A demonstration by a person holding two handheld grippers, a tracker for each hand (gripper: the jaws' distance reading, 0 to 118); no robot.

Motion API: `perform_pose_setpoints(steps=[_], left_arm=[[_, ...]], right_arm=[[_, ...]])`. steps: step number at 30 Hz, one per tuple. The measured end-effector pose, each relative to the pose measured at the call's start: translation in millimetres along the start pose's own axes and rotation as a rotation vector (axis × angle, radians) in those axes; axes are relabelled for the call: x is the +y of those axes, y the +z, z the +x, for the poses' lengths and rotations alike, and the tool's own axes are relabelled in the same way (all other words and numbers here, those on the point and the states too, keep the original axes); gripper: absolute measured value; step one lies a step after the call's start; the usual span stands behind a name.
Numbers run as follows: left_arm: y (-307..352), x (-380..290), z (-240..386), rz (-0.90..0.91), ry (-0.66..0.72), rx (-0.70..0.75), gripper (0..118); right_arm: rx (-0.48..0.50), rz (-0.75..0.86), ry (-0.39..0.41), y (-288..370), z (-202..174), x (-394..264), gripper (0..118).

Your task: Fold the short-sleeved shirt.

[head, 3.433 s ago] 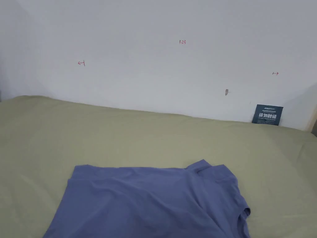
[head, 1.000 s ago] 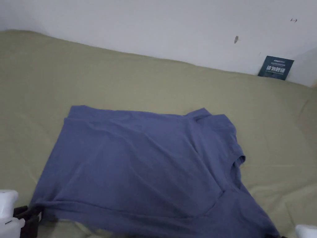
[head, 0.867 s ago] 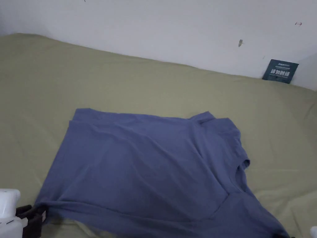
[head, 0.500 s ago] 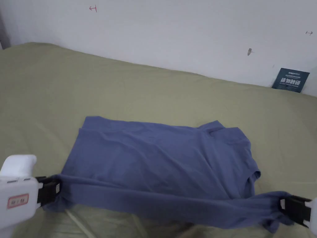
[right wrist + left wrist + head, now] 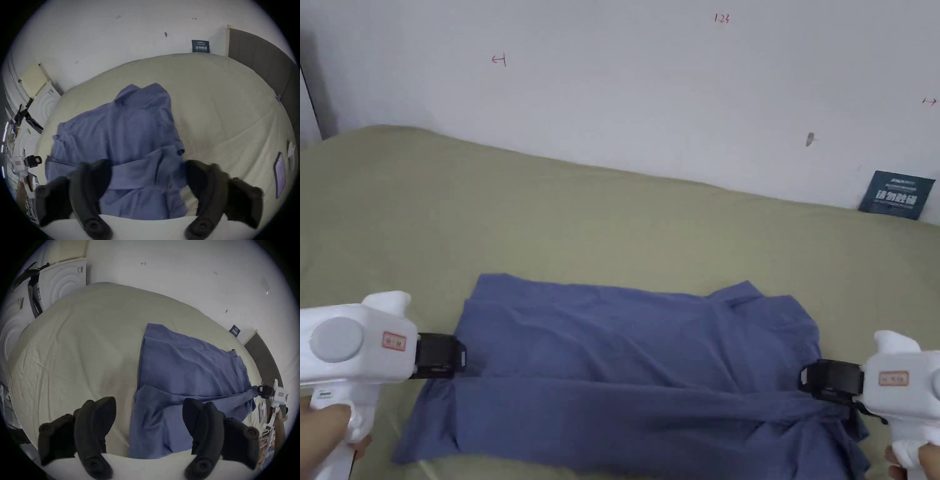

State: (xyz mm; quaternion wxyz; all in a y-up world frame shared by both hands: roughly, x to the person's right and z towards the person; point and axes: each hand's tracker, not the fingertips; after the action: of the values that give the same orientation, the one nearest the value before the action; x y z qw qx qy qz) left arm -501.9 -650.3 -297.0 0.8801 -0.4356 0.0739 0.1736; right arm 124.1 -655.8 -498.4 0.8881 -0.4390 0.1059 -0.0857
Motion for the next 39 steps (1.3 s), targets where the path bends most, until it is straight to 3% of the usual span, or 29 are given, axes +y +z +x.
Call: perform_pose_setpoints(steps=[2,6,7,8,11,13,14,15,16,17,24,25,26,27,29,32,39], left_arm=[[19,-14,0,0.064,-0.013,-0.018,91],[74,-56,15,0.258,-0.15,0.054,90],[87,-73,16,0.33,-0.146,0.071,89],[100,-90,20,0.393,-0.148,0.073,89],[120,-136,19,0.474,-0.158,0.062,88],[130,-154,24,0.444,-0.207,0.082,85],[135,-165,28,0.443,-0.24,0.1,74],[139,-174,33,0.446,-0.267,0.125,49],[139,-179,34,0.436,-0.281,0.136,7],[135,-186,34,0.429,-0.291,0.155,0],[122,-180,31,0.331,-0.225,0.091,0],[113,-173,27,0.331,-0.205,0.083,4],[104,-163,25,0.316,-0.197,0.091,19],[98,-153,27,0.301,-0.183,0.107,41],[76,-138,25,0.265,-0.119,0.149,95],[46,-116,21,0.205,-0.062,0.119,96],[2,-95,30,0.073,-0.165,0.167,95]], right_arm=[[0.087,0.106,0.014,26,4,-13,90],[0.081,0.328,0.152,86,-9,-53,89],[0.099,0.386,0.183,105,-13,-68,84],[0.112,0.429,0.206,123,-20,-87,67],[0.09,0.46,0.26,160,-34,-132,48],[-0.016,0.442,0.298,169,-42,-158,0],[-0.028,0.44,0.281,172,-45,-170,0],[-0.003,0.419,0.27,175,-47,-178,0],[0.036,0.387,0.251,174,-47,-185,0],[0.026,0.374,0.236,174,-49,-193,0],[0.015,0.339,0.242,167,-55,-208,0],[0.013,0.336,0.243,164,-54,-206,0],[0.015,0.331,0.244,161,-53,-202,0],[0.012,0.328,0.244,158,-53,-200,0],[0.008,0.321,0.231,154,-48,-192,0],[-0.003,0.309,0.202,146,-40,-184,0],[-0.043,0.27,0.15,127,-19,-168,0]])
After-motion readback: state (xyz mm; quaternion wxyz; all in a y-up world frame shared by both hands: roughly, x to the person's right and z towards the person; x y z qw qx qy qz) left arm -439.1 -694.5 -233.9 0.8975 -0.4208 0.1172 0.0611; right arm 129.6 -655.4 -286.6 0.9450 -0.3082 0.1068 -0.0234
